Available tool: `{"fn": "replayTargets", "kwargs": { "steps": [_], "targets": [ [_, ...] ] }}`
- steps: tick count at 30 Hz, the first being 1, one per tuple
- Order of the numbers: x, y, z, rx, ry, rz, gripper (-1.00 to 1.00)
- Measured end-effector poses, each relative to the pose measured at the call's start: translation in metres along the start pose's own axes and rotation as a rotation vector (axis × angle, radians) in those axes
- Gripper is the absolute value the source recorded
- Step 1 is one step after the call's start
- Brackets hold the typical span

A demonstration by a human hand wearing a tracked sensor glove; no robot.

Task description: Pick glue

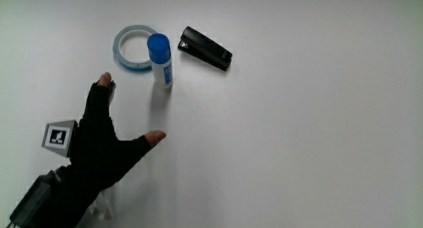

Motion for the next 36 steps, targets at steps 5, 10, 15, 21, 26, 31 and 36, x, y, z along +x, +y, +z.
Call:
{"fn": "replayTargets", "kwargs": {
  "steps": [5, 10, 15, 21, 26, 31, 36],
  "targets": [
    [0.000, 0.022, 0.000, 0.000, -0.042, 0.020, 0.00],
    [-0.010, 0.044, -0.001, -0.015, -0.127, 0.061, 0.00],
    [-0.010, 0.062, -0.003, -0.006, -0.169, 0.098, 0.00],
    [-0.010, 0.081, -0.012, -0.018, -0.181, 0.106, 0.00],
    [-0.007, 0.093, -0.021, -0.022, -0.179, 0.113, 0.00],
    [-0.010, 0.101, -0.028, -0.023, -0.143, 0.126, 0.00],
    [-0.011, 0.103, -0.031, -0.015, -0.146, 0.139, 0.00]
  ]
}}
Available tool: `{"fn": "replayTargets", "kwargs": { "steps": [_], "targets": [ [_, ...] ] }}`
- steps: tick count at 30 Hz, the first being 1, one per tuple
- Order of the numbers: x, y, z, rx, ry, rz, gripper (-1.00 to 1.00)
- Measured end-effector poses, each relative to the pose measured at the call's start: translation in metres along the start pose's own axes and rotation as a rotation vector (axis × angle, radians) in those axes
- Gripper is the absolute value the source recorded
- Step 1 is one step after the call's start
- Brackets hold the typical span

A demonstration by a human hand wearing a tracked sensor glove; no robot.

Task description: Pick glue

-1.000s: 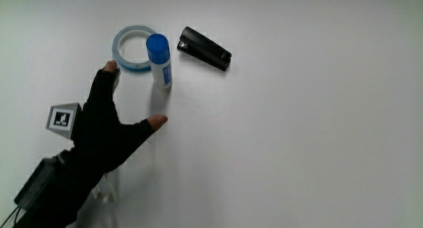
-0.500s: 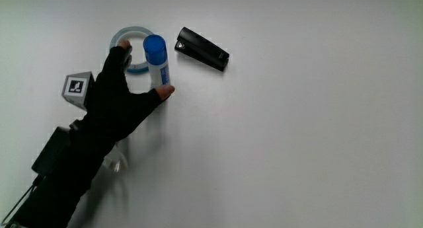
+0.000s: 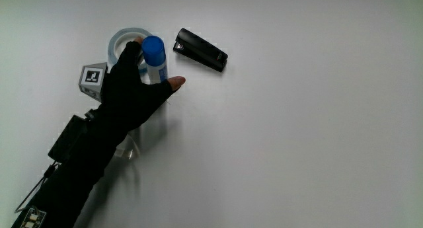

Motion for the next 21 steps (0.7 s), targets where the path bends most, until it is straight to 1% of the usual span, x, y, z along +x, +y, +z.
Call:
{"fn": "replayTargets", "kwargs": {
  "steps": [1, 2, 4, 6, 7, 8, 9, 10, 11, 12, 13, 14, 16, 17, 18, 19, 20, 21],
  "targets": [
    [-0.0008, 0.0003, -0.0001, 0.004, -0.008, -0.008, 0.00],
    [-0.0018, 0.0003, 0.0002, 0.003, -0.004, -0.014, 0.00],
    [-0.0037, -0.0007, 0.0000, 0.010, -0.006, -0.012, 0.00],
    [-0.0074, 0.0002, -0.0003, 0.005, 0.007, -0.004, 0.00],
    [-0.0076, 0.0001, -0.0005, 0.007, 0.010, 0.008, 0.00],
    [-0.0084, 0.0009, -0.0006, 0.014, 0.011, 0.008, 0.00],
    [-0.0062, 0.0005, -0.0010, 0.013, 0.004, -0.006, 0.00],
    [-0.0068, 0.0006, 0.0000, 0.023, 0.018, 0.009, 0.00],
    [-0.0065, 0.0005, 0.0004, 0.030, 0.005, 0.004, 0.00],
    [-0.0083, 0.0009, 0.0016, 0.043, 0.007, 0.003, 0.00],
    [-0.0065, -0.0004, 0.0022, 0.060, 0.000, -0.006, 0.00],
    [-0.0065, -0.0012, 0.0034, 0.081, 0.005, -0.006, 0.06],
    [-0.0071, -0.0020, 0.0053, 0.110, -0.005, -0.025, 0.19],
    [-0.0043, -0.0040, 0.0055, 0.125, -0.004, -0.030, 0.25],
    [-0.0057, -0.0040, 0.0066, 0.140, 0.016, -0.035, 0.31],
    [-0.0054, -0.0046, 0.0073, 0.153, 0.010, -0.035, 0.38],
    [-0.0070, -0.0038, 0.0084, 0.162, 0.007, -0.060, 0.44],
    [-0.0046, -0.0048, 0.0089, 0.167, 0.022, -0.053, 0.50]
  ]
}}
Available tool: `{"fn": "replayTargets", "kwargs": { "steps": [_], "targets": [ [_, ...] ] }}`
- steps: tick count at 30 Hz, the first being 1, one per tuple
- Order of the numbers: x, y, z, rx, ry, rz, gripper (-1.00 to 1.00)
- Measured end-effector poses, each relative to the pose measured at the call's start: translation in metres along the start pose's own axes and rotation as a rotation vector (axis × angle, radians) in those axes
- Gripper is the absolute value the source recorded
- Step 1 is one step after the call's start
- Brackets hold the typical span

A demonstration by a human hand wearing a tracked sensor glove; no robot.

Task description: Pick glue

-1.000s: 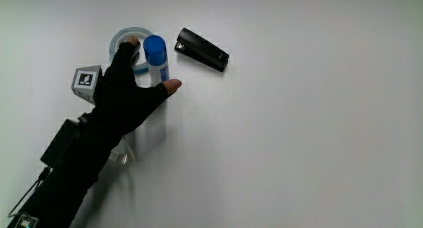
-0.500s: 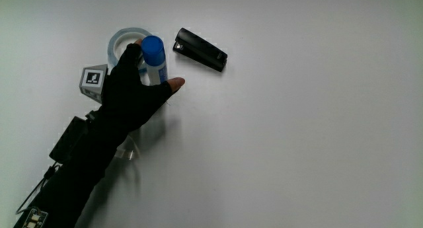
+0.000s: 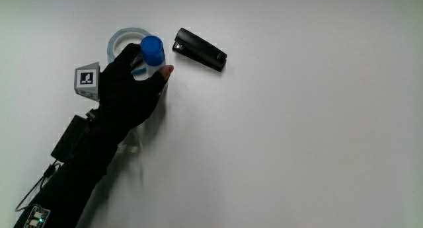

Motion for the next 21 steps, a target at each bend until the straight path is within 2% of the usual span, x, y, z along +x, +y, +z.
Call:
{"fn": "replayTargets", "kwargs": {
  "steps": [6, 8, 10, 13, 17, 20, 21],
  "targets": [
    [0.001, 0.000, -0.001, 0.004, -0.008, -0.029, 0.88],
    [0.000, 0.000, 0.000, 0.003, 0.009, -0.024, 1.00],
    [0.003, -0.001, 0.000, 0.001, -0.016, -0.038, 1.00],
    [0.008, -0.002, 0.002, 0.004, -0.014, -0.048, 1.00],
    [0.028, -0.006, 0.002, -0.023, -0.011, -0.107, 1.00],
    [0.045, -0.011, -0.001, -0.061, -0.037, -0.158, 1.00],
    [0.047, -0.012, -0.001, -0.069, -0.015, -0.173, 1.00]
  ]
}}
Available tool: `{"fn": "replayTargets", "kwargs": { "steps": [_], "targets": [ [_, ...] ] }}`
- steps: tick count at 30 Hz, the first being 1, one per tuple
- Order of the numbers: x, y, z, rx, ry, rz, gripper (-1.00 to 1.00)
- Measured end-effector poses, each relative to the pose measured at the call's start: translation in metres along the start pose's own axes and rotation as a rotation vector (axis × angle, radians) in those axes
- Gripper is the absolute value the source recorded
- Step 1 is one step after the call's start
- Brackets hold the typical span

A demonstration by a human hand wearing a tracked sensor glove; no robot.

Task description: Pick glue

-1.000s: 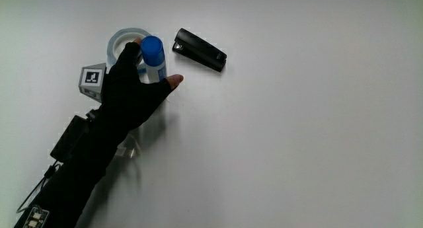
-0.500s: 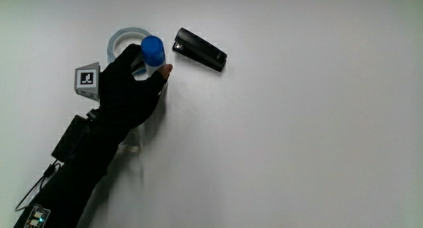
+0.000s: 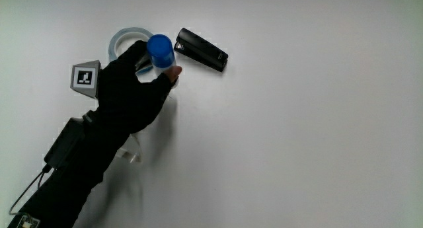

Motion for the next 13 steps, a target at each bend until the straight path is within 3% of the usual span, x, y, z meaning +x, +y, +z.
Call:
{"fn": "replayTargets", "kwargs": {
  "steps": [4, 5, 6, 9, 13],
  "targets": [
    [0.020, -0.005, -0.009, -0.054, -0.028, -0.089, 1.00],
    [0.021, -0.007, -0.011, -0.062, 0.011, -0.104, 1.00],
    [0.029, -0.010, -0.015, -0.083, -0.053, -0.121, 1.00],
    [0.042, -0.018, -0.024, -0.125, -0.064, -0.173, 1.00],
    [0.051, -0.028, -0.036, -0.189, -0.063, -0.194, 1.00]
  ]
}}
